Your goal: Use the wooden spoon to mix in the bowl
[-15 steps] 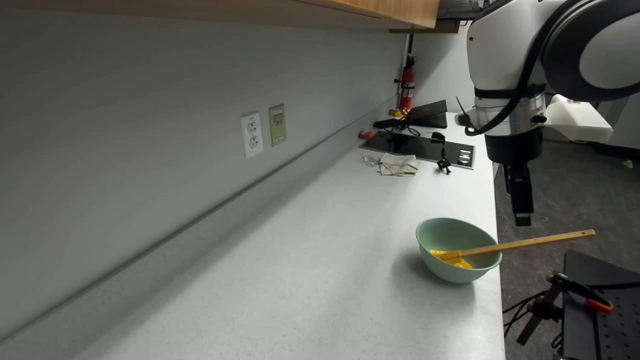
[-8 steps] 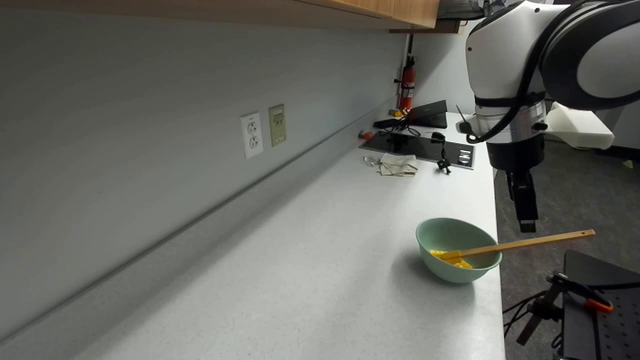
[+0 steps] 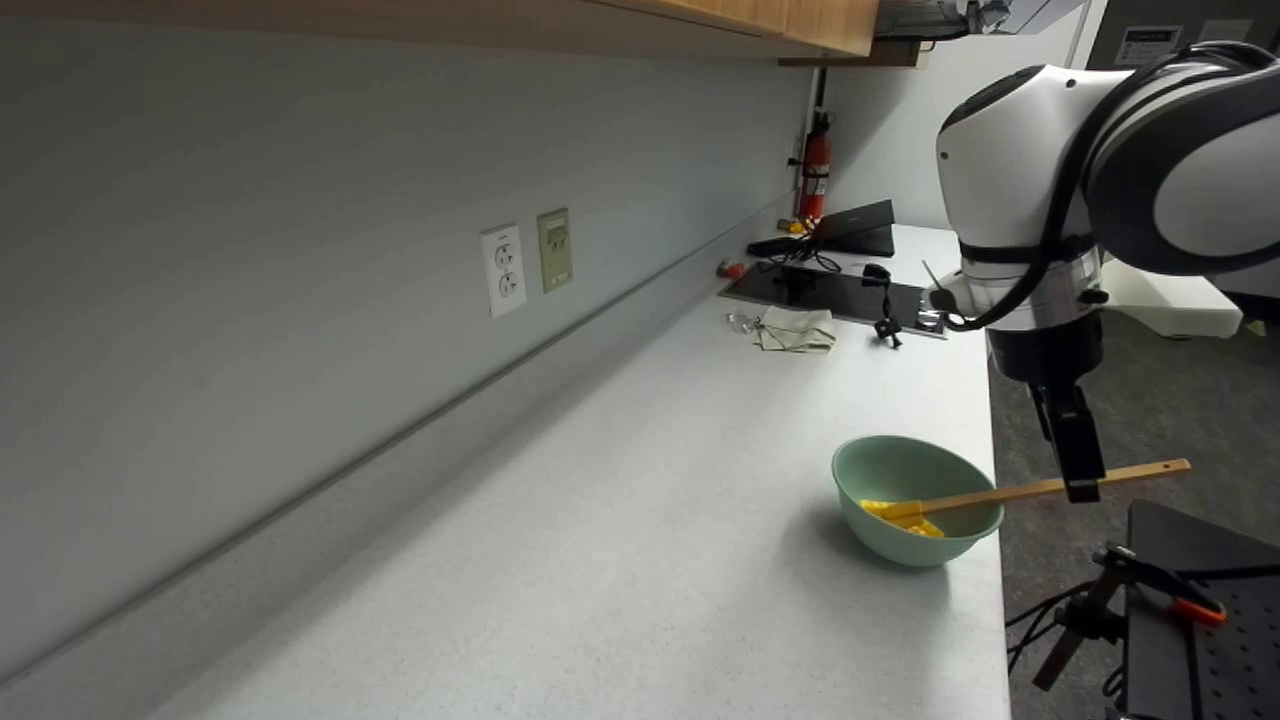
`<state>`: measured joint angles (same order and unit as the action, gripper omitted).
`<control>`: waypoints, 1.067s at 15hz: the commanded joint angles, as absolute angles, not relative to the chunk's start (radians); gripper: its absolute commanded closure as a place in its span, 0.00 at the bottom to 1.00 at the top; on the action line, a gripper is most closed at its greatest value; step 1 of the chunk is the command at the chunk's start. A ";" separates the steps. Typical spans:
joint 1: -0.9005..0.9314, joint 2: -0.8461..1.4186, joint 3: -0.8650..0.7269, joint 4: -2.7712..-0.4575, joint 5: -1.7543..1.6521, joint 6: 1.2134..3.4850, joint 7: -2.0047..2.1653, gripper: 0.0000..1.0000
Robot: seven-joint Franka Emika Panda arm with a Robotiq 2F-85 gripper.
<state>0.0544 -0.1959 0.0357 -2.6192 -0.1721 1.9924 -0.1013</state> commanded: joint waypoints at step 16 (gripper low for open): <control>0.021 -0.137 0.005 -2.684 -0.243 2.111 -0.120 0.66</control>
